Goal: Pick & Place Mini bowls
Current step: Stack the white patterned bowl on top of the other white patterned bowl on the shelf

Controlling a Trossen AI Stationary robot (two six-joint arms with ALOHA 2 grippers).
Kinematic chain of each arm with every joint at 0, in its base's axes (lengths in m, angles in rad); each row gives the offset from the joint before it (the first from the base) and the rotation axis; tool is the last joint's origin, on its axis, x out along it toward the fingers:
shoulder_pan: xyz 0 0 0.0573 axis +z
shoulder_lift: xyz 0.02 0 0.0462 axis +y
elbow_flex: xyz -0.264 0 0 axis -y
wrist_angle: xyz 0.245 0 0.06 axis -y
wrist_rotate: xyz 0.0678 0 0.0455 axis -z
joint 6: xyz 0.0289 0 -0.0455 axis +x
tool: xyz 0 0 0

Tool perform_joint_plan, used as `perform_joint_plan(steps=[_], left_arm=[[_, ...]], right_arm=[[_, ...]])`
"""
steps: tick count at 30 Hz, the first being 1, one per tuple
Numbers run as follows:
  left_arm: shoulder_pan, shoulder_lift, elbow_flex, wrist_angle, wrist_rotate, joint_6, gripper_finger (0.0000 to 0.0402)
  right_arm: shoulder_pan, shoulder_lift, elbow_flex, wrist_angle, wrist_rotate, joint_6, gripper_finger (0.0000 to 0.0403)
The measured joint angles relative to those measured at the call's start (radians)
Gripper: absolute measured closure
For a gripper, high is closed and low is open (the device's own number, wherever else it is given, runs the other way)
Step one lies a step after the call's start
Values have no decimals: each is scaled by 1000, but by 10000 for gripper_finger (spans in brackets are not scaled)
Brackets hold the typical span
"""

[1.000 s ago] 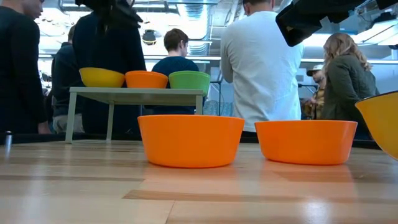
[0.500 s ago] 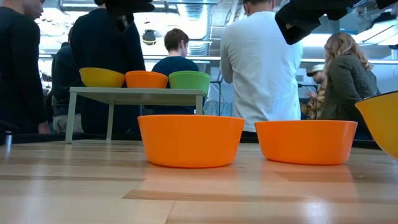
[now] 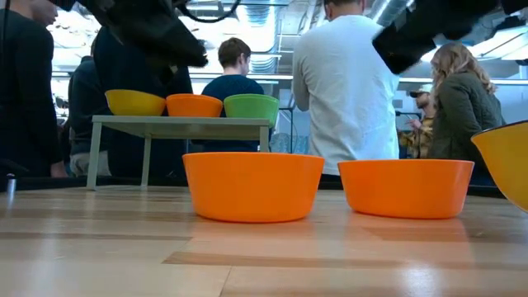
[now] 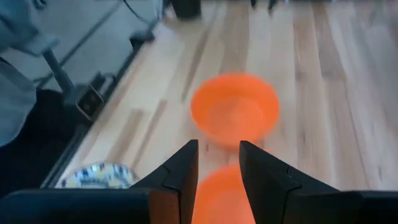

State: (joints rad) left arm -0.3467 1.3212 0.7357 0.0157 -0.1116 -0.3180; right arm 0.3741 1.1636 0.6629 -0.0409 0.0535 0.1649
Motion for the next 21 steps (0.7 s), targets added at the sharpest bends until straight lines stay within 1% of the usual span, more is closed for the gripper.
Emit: perform_joint_plan(steps=[2, 6, 10, 13, 17, 21], left_arm=[[1, 20, 0, 0, 0, 0, 324], [6, 28, 0, 7, 0, 0, 324], [7, 19, 0, 11, 0, 0, 324], [7, 14, 0, 11, 0, 0, 324], [7, 11, 1, 18, 0, 0, 324], [7, 11, 1, 22, 0, 0, 324]], right_arm=[[-17, -1, 12, -99, 0, 47, 291], [-63, 0, 88, -393, 46, 130, 291], [-116, -1, 161, -616, 157, 147, 292], [-163, 1, 179, -744, 243, 183, 295], [-243, 3, 178, -866, 256, 268, 295], [-307, 3, 172, -868, 226, 266, 295]])
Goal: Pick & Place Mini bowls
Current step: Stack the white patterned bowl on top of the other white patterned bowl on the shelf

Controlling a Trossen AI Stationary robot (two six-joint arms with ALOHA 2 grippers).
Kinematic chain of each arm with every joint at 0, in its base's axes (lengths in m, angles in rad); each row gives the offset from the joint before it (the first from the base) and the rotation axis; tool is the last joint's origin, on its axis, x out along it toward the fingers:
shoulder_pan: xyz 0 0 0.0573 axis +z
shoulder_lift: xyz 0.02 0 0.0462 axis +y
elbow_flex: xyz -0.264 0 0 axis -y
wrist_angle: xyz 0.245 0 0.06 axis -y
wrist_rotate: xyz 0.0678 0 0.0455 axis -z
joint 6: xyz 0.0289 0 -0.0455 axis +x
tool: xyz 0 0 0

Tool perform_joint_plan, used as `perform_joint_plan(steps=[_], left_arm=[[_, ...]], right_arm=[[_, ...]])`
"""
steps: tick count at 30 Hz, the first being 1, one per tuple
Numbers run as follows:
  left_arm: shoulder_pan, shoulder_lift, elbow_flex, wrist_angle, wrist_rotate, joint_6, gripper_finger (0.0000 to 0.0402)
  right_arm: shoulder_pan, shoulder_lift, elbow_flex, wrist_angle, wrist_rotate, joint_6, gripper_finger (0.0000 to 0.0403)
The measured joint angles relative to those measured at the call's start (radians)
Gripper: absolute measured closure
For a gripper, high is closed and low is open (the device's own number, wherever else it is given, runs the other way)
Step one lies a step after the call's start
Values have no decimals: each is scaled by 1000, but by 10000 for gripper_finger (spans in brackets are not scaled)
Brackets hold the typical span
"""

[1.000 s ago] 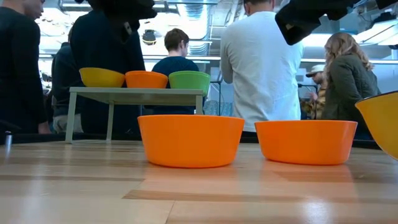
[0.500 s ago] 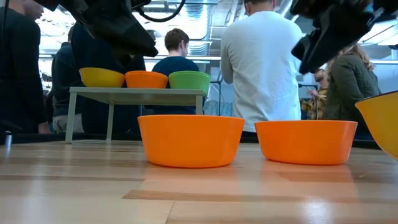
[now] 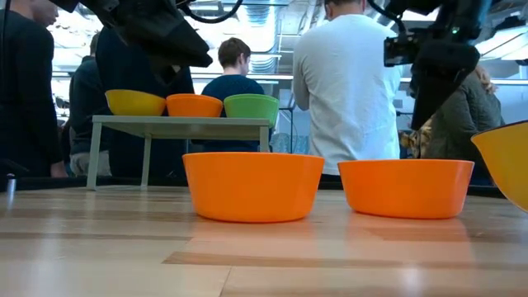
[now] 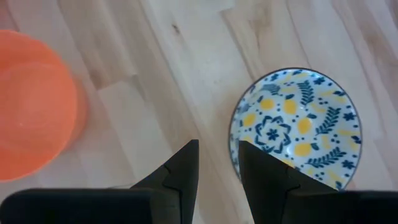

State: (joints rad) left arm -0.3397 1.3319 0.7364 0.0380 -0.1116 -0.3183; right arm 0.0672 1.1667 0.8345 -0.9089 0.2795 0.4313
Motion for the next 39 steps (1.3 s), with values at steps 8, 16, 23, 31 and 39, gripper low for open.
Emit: perform_joint_plan(steps=[8, 16, 23, 31, 39], left_arm=[[0, 0, 0, 8, 0, 0, 324], [0, 0, 0, 8, 0, 0, 324], [0, 0, 0, 8, 0, 0, 324], [0, 0, 0, 8, 0, 0, 324], [0, 0, 0, 8, 1, 0, 324]], right_arm=[[-107, 59, -1, -3, -18, -59, 295], [-159, 189, -1, 15, -77, -152, 295], [-204, 261, -1, 24, -98, -154, 295], [-235, 338, -1, 29, -98, -229, 303], [-228, 345, 10, 18, -88, -282, 391]])
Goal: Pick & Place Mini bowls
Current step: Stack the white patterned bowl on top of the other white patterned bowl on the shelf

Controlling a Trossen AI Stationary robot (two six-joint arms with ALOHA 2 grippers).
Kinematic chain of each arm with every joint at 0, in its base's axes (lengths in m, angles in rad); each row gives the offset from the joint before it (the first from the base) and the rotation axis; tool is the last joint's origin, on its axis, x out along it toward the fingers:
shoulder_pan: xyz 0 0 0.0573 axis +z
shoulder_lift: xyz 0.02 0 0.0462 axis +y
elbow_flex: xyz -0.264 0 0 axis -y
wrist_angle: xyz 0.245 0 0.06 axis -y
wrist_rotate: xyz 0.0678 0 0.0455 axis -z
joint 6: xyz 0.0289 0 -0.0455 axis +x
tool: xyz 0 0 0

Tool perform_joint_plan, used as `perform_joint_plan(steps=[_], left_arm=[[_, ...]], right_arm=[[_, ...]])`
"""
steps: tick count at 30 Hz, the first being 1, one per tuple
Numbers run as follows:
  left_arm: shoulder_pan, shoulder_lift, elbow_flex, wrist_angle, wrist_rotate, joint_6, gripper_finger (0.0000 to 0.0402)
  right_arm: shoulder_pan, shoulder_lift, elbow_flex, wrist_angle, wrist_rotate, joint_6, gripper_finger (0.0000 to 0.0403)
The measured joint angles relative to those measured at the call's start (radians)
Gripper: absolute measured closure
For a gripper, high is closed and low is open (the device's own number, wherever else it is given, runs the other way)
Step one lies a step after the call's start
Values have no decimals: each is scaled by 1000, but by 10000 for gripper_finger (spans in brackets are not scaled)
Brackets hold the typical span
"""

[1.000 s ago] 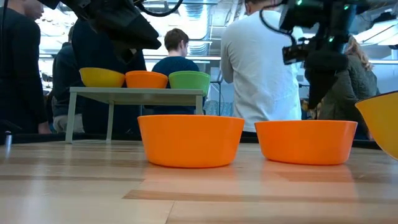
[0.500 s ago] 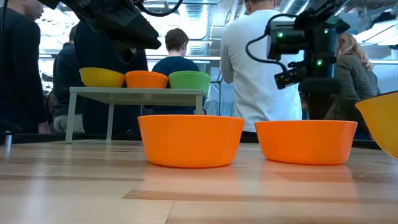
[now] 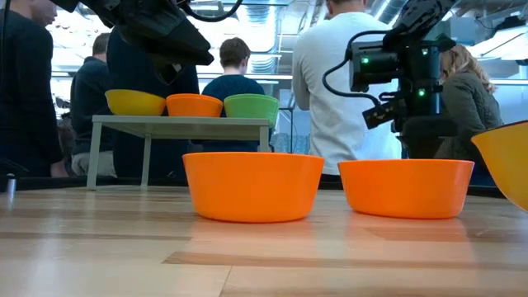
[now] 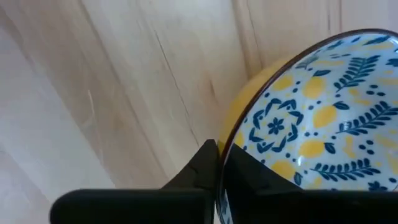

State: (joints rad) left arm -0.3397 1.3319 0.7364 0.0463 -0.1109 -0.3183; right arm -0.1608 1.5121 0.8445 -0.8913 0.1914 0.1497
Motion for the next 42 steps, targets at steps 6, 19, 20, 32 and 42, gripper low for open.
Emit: perform_joint_plan(steps=[6, 19, 20, 32, 42], left_arm=[[0, 0, 0, 0, 1, 0, 324], [0, 0, 1, 52, 0, 216, 308], [0, 0, 1, 63, 0, 234, 303], [6, 1, 2, 135, -99, 424, 228], [5, 1, 1, 81, 33, 445, 228]], right_arm=[[67, -2, 77, -50, -36, 0, 388], [342, 36, 330, -22, -107, -73, 397], [357, 50, 346, 6, -109, -97, 395], [424, 357, 668, 50, -210, -387, 391], [408, 505, 922, -76, -220, -511, 395]])
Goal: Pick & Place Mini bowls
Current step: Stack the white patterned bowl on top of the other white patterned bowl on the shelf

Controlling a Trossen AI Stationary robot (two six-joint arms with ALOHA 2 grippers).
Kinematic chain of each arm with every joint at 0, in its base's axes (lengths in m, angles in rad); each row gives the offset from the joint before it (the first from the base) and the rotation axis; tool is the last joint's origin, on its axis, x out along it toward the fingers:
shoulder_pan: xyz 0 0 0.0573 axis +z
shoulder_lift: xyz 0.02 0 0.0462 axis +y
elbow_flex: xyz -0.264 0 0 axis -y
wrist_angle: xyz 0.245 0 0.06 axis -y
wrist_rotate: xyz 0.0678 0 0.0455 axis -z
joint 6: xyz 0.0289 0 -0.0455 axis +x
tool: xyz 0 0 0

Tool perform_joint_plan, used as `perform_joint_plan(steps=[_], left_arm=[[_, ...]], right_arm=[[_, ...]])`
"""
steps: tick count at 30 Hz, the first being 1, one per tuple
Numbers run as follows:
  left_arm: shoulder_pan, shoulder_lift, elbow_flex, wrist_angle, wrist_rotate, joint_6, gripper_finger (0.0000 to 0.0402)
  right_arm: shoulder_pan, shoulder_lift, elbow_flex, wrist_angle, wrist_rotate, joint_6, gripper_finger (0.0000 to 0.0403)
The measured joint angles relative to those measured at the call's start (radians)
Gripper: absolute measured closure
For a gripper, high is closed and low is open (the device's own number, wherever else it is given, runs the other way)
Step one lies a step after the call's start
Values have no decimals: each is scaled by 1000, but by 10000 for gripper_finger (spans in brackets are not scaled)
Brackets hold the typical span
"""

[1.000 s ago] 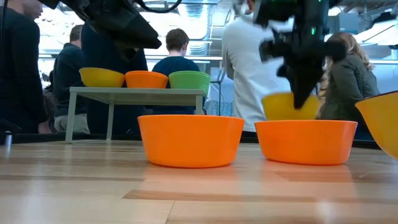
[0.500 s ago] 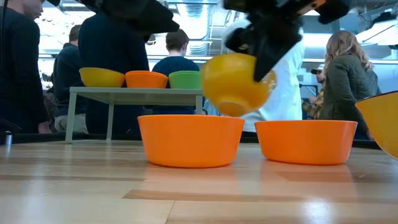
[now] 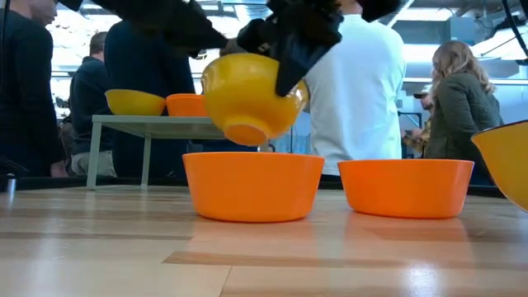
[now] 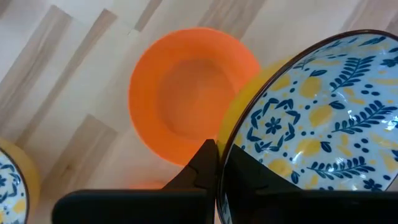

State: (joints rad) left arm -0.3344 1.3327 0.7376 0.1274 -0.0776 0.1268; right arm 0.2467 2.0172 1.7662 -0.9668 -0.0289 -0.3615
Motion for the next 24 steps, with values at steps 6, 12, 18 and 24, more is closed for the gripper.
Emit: perform_joint_plan(steps=[6, 12, 18, 24], left_arm=[[0, 1, 0, -60, -7, 0, 238], [9, 38, 1, -57, -26, 0, 239], [10, 105, 1, -59, -24, 4, 245], [8, 112, 0, -63, -21, 18, 310]], right_arm=[[-12, -4, 32, 0, -1, -8, 388], [-13, -6, 32, 27, -4, -82, 395], [-13, -6, 30, 50, -6, -89, 380], [-14, -4, 30, 61, -5, -101, 374]])
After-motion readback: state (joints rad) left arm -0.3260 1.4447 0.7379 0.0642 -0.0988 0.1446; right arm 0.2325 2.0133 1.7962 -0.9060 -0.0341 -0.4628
